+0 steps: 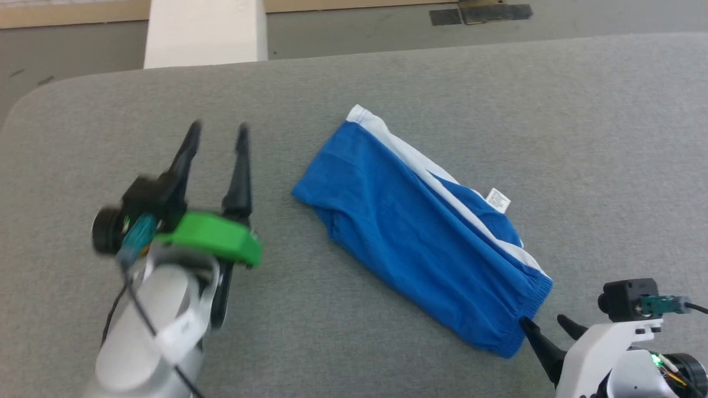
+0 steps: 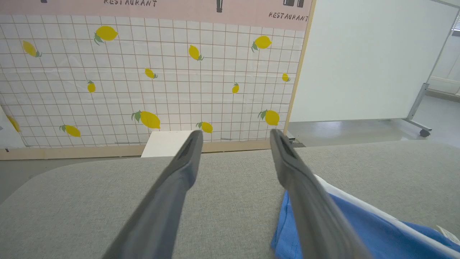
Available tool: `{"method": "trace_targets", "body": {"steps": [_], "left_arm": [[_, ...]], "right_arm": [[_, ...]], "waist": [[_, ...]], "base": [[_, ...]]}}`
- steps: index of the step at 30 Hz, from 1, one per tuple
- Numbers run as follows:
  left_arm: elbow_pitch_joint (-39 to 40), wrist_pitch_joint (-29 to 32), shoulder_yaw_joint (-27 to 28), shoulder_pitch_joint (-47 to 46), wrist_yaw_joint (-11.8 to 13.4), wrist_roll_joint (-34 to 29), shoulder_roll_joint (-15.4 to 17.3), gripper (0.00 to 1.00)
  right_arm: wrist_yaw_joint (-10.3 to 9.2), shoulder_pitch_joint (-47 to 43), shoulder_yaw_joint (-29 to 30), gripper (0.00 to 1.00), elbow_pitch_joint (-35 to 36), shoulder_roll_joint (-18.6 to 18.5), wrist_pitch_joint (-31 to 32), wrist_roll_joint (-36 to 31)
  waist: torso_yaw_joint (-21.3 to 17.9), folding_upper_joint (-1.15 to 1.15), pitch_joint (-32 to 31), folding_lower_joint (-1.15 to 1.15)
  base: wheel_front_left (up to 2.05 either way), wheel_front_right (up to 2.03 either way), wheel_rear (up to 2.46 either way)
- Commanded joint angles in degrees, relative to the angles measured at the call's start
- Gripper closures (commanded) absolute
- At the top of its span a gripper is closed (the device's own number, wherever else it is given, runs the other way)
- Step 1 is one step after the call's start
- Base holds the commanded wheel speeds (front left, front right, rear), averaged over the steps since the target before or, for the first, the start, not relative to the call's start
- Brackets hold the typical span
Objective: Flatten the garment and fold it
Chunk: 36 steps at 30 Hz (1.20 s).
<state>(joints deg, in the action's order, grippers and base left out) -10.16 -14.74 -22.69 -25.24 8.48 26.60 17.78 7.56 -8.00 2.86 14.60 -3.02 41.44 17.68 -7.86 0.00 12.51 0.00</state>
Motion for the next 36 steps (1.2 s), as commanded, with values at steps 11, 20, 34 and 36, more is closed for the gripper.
{"method": "trace_targets", "body": {"steps": [11,20,34,36], "left_arm": [[10.5,-0.3,4.1,13.5,3.0,-1.8,-0.4,0.00],[9.3,-0.2,3.0,14.4,1.5,-1.5,-1.1,0.00],[-3.4,30.7,-3.8,-4.5,-0.1,3.2,-4.1,0.00],[-6.6,34.6,-4.9,-8.9,-0.9,3.3,-4.9,0.00]], "right_arm": [[-0.08,6.0,-0.9,0.00,-11.5,0.1,-1.1,-2.8],[-0.08,8.1,-0.7,1.00,-17.1,0.1,-1.1,-3.8],[-0.08,10.8,-0.6,1.00,-15.1,0.1,-2.6,-1.5],[-0.08,11.3,-1.3,1.00,-14.8,0.1,-2.7,-1.2]], "waist": [[3.8,0.00,0.9,0.00],[4.1,0.00,0.7,0.00],[1.6,0.00,3.2,0.00],[0.9,0.00,4.1,0.00]], "base": [[0.00,0.00,0.00],[0.00,0.00,0.00],[0.00,0.00,0.00],[0.00,0.00,0.00]]}}
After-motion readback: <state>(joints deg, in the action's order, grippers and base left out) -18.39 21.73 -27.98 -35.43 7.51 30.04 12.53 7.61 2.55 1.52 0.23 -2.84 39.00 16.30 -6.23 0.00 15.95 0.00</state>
